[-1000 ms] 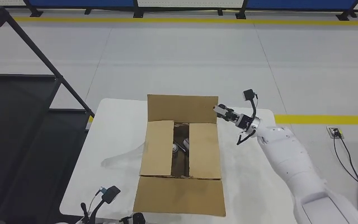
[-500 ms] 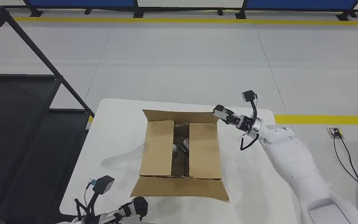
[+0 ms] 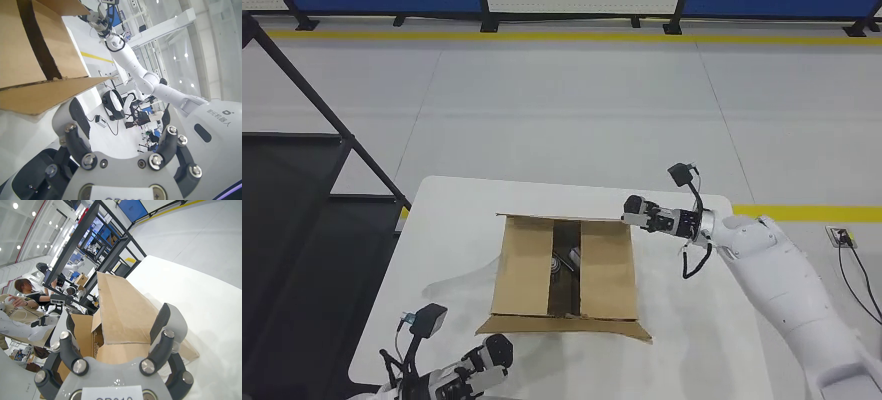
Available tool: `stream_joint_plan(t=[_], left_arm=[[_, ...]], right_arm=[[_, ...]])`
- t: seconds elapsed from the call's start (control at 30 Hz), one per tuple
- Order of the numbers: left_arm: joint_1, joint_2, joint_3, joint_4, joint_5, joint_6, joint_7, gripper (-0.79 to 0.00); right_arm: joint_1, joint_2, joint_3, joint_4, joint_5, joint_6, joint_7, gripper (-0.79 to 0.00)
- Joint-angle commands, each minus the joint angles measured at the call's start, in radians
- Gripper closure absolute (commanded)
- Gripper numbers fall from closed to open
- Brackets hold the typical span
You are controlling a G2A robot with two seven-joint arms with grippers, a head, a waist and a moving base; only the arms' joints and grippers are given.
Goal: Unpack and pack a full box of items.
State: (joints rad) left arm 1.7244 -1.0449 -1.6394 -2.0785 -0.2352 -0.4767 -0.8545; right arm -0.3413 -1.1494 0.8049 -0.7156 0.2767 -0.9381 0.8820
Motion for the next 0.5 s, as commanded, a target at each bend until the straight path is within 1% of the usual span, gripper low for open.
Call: stream_joint_plan(t=[0.0, 0.13, 0.23, 0.4, 0.47], left_arm=[[-0.011, -0.001, 0.008, 0.002, 0.017, 0.018, 0.026, -0.785], [-0.038, -0.001, 0.023, 0.006, 0.053, 0.040, 0.058, -0.785], [-0.072, -0.002, 0.047, 0.017, 0.074, 0.071, 0.077, -0.785], [-0.120, -0.004, 0.082, 0.034, 0.101, 0.113, 0.094, -0.785], [-0.138, -0.004, 0.096, 0.041, 0.112, 0.128, 0.103, -0.785]], right_arm=[[-0.002, 0.015, 0.001, -0.024, 0.013, 0.027, 0.027, -0.785], [-0.004, 0.036, 0.017, -0.063, 0.051, 0.086, 0.086, -0.785], [-0.010, 0.052, 0.038, -0.099, 0.070, 0.136, 0.134, -0.785], [-0.023, 0.069, 0.064, -0.163, 0.052, 0.217, 0.165, -0.785], [-0.032, 0.074, 0.072, -0.190, 0.037, 0.265, 0.164, -0.785]])
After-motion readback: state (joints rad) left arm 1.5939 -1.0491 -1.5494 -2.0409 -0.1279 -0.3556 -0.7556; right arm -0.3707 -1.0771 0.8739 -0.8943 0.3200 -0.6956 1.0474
